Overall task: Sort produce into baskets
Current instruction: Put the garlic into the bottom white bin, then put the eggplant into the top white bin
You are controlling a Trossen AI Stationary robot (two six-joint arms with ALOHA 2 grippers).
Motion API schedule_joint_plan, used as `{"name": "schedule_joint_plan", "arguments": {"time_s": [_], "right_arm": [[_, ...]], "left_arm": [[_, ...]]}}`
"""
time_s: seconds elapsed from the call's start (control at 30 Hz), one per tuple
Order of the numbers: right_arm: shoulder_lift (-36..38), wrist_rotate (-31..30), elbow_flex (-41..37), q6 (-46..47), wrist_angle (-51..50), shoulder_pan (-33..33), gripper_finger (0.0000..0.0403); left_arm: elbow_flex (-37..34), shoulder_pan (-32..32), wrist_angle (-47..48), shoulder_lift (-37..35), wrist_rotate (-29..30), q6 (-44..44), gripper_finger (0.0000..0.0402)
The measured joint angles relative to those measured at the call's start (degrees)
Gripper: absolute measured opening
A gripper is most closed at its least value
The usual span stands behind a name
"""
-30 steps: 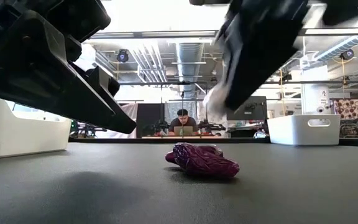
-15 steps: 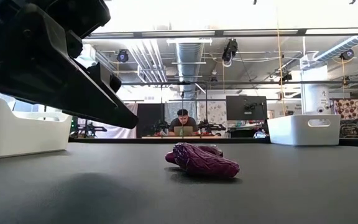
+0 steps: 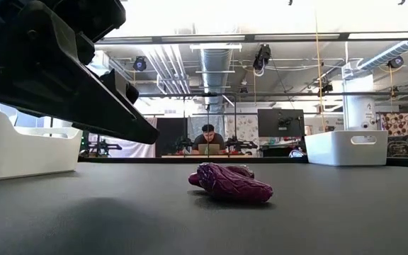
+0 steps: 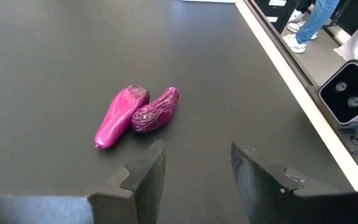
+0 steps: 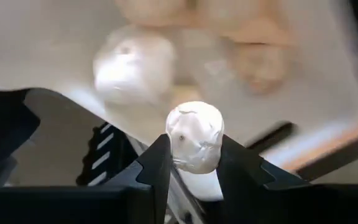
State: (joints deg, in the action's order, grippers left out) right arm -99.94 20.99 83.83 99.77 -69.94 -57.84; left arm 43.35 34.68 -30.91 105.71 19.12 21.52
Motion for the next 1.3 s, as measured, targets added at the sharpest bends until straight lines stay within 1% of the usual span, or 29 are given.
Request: {"name": "schedule_joint_plan", "arguments": {"time_s": [0.1, 0.2, 0.33, 0.6, 0.9, 1.03, 1.17, 1.3], "right_arm": [[-1.15, 2.50, -4.54, -0.81, 9.02, 0.24, 0.0107], [-2.34, 5.54, -8.69, -1.49, 13.80, 0.22, 0.0107], [-2.93, 9.15, -11.87, -1.86, 14.14, -0.16, 0.0107], [-2.93, 9.03, -15.01, -2.29, 15.27, -0.15, 0.0111], [-2.93, 8.98, -16.59, -2.79, 16.74, -0.17, 0.0143], [-2.66, 8.82, -16.56, -2.98, 16.67, -0.15, 0.0164], [-2.36, 8.81, -14.70, -3.38, 15.63, -0.15, 0.0194], [-1.23, 8.84, -10.41, -3.36, 10.33, 0.07, 0.0223]], "left_arm": [[0.00, 0.00, 0.01, 0.00, 0.00, 0.00, 0.0166], [0.00, 0.00, 0.06, 0.00, 0.01, -0.02, 0.0166], [0.00, 0.00, 0.06, 0.00, 0.00, -0.03, 0.0166], [0.00, 0.00, 0.08, 0.00, 0.00, -0.02, 0.0166], [0.00, 0.00, 0.13, 0.00, 0.00, -0.03, 0.0166], [0.00, -0.02, 0.13, 0.00, 0.00, -0.03, 0.0166], [0.00, -0.02, 0.15, 0.00, 0.00, -0.04, 0.0166], [0.00, -0.02, 0.15, 0.00, 0.00, -0.02, 0.0166]]}}
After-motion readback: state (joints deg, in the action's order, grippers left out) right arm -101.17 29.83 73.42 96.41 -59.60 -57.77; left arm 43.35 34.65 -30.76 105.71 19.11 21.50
